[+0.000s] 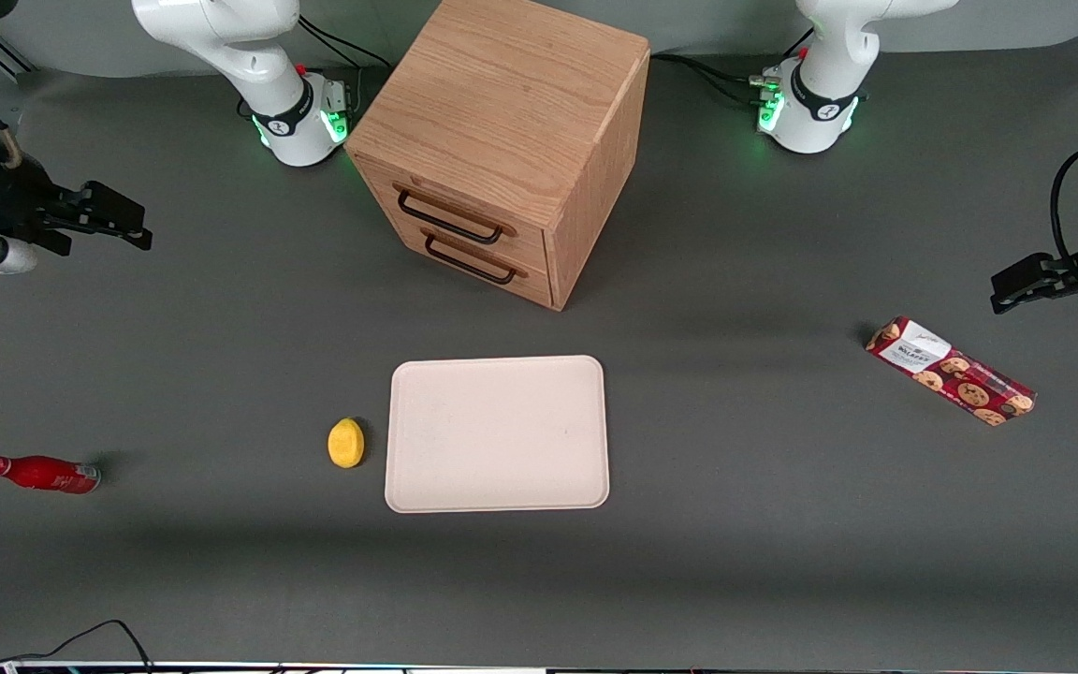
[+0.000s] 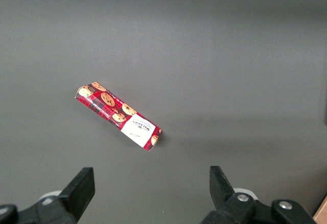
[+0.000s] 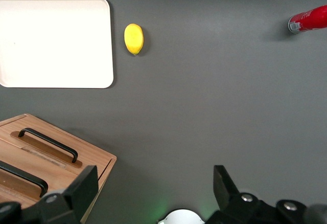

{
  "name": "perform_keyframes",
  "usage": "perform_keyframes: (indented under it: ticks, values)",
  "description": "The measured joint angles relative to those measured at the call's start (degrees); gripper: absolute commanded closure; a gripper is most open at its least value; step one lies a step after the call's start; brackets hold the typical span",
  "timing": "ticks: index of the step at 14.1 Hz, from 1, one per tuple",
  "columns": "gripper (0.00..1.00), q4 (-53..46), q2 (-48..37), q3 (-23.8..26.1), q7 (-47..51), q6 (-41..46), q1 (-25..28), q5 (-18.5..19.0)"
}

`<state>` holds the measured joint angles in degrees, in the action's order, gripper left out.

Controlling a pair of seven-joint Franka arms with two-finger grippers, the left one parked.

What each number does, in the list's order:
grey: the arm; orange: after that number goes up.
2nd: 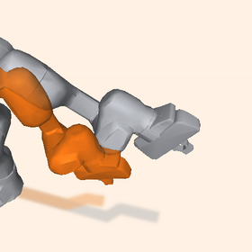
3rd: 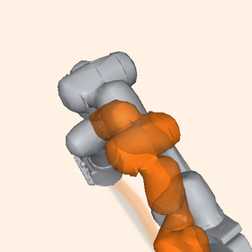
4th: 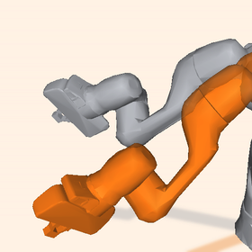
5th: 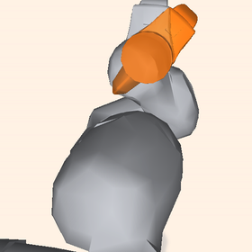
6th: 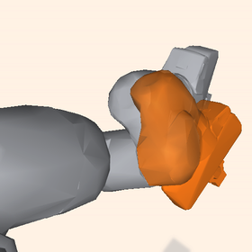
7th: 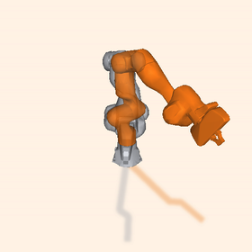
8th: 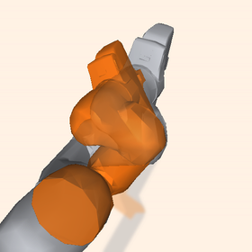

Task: Open upper drawer
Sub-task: 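Move the right gripper toward the upper drawer's black handle of the wooden cabinet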

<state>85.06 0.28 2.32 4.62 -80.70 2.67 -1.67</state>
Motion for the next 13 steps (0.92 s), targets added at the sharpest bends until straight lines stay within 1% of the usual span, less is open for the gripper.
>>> perform_keyframes:
  ticks: [6, 7, 10, 12, 13]
  values:
    - [0.00, -0.02, 0.33, 0.89, -0.85, 2.72, 0.41, -0.70]
    - [0.00, -0.12, 0.33, 2.11, -1.52, 4.11, 0.46, -1.57]
    - [0.00, -0.70, -0.09, 8.36, -2.15, 7.88, 0.90, -6.92]
    - [0.00, -0.71, -0.08, 13.48, -3.74, 8.19, 1.33, -7.94]
    - [0.00, -0.63, 0.11, 15.18, -6.21, 8.10, 1.52, -8.36]
